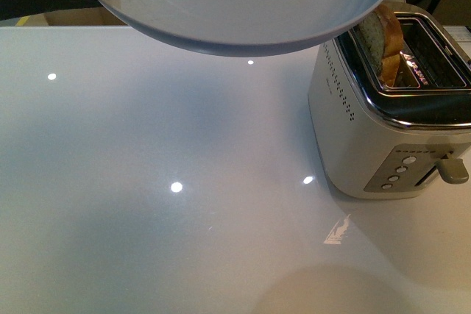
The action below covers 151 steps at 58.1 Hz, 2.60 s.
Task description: Left arm holds plate, right arm toasts bread
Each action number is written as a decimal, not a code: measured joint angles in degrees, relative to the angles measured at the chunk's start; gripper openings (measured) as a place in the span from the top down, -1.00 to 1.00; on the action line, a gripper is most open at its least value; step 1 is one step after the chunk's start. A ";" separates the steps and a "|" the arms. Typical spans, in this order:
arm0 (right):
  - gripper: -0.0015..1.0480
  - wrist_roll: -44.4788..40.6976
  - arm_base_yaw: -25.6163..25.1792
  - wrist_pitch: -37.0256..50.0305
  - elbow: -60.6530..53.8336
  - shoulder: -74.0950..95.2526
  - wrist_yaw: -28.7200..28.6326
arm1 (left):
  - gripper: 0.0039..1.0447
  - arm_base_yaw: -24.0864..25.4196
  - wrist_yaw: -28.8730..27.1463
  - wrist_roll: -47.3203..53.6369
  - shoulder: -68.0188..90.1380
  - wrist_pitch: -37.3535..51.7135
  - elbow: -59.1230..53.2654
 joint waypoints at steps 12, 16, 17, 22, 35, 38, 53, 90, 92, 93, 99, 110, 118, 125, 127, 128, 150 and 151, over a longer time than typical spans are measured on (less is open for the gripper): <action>-0.83 0.00 0.00 0.00 0.00 -0.02 0.00 | 0.95 0.55 2.03 2.93 -0.31 3.45 -0.13; -0.83 0.00 0.00 -0.02 0.00 -0.02 0.00 | 0.95 1.73 3.45 4.13 -0.52 3.45 -0.11; -0.83 0.00 0.00 -0.02 0.00 -0.04 0.00 | 0.95 1.97 3.67 4.35 -0.52 3.41 -0.11; -0.83 0.00 0.00 -0.02 0.00 -0.07 0.00 | 0.95 4.68 5.57 5.77 -0.52 2.91 0.22; -0.83 0.00 0.00 -0.02 0.00 -0.07 0.00 | 0.95 17.62 10.78 13.00 0.22 1.90 0.70; -0.83 0.00 0.00 -0.02 0.00 -0.07 0.00 | 0.95 21.31 12.07 15.10 1.29 2.29 0.70; -0.83 0.00 0.00 -0.02 0.00 -0.07 0.00 | 0.95 37.11 16.87 24.68 11.85 11.85 -4.13; -0.83 0.00 0.00 -0.02 0.00 -0.07 0.00 | 0.95 41.29 18.97 28.57 37.53 34.58 -10.12; -0.83 0.00 0.00 -0.02 0.00 -0.07 0.00 | 0.95 41.22 18.95 28.59 38.95 35.65 -10.12; -0.83 0.00 0.00 -0.02 0.00 -0.07 0.00 | 0.95 41.22 18.95 28.59 39.28 35.89 -10.12; -0.83 0.00 0.00 -0.02 0.00 -0.07 0.00 | 0.95 41.18 18.82 28.57 42.27 37.83 -10.12; -0.83 0.00 0.00 -0.02 0.00 -0.07 0.00 | 0.95 41.16 18.84 28.33 48.65 41.75 -10.10; -0.83 0.00 0.00 -0.02 0.00 -0.07 0.02 | 0.95 40.92 18.67 28.24 51.30 43.93 -10.21; -0.83 0.00 0.00 -0.02 0.00 -0.07 0.00 | 0.95 40.76 17.84 28.70 52.76 44.52 -10.49; -0.83 0.00 0.00 -0.02 0.00 -0.07 0.00 | 0.95 40.76 17.73 28.70 53.11 44.72 -10.51; -0.83 0.00 0.00 -0.02 0.00 -0.07 0.00 | 0.95 40.76 17.73 28.70 53.20 44.74 -10.51; -0.83 0.00 0.00 -0.02 0.00 -0.07 0.00 | 0.85 40.46 14.86 29.68 54.86 43.32 -10.40; -0.83 0.00 0.00 -0.02 0.00 -0.07 0.00 | 0.78 40.39 14.47 29.68 54.86 43.10 -10.40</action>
